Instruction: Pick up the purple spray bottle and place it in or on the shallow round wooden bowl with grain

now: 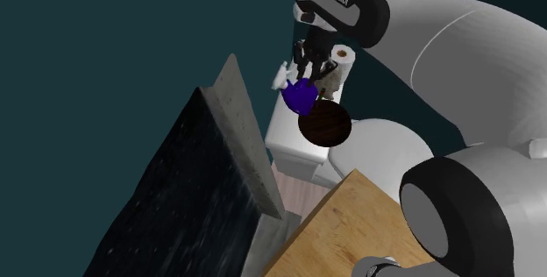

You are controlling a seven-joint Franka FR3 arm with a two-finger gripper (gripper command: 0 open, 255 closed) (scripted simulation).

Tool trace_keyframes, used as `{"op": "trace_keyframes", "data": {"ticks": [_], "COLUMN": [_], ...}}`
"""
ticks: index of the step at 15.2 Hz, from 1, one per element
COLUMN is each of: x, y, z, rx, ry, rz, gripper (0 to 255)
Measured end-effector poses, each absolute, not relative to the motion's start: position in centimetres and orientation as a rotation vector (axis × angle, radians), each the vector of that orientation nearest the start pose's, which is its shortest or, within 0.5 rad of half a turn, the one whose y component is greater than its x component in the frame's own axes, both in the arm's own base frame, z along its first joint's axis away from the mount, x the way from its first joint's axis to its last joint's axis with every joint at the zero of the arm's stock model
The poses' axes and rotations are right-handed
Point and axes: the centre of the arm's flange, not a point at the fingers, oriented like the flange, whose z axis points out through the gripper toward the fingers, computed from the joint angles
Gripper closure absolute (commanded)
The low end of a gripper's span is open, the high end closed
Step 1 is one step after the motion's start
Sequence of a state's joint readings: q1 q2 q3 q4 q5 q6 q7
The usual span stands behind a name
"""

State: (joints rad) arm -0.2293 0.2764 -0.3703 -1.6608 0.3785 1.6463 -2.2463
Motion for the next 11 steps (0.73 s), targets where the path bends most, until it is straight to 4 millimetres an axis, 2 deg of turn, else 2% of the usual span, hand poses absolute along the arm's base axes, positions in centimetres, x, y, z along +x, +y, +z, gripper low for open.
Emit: {"op": "trace_keyframes", "data": {"ticks": [8,11], "x": [45.0,44.0], "y": [-36.5,-37.4], "z": [43.7,42.5], "rx": [-1.999,-1.999], "ry": [-1.989,-1.989], "rz": [-0.326,-0.327], "gripper": [255,255]}}
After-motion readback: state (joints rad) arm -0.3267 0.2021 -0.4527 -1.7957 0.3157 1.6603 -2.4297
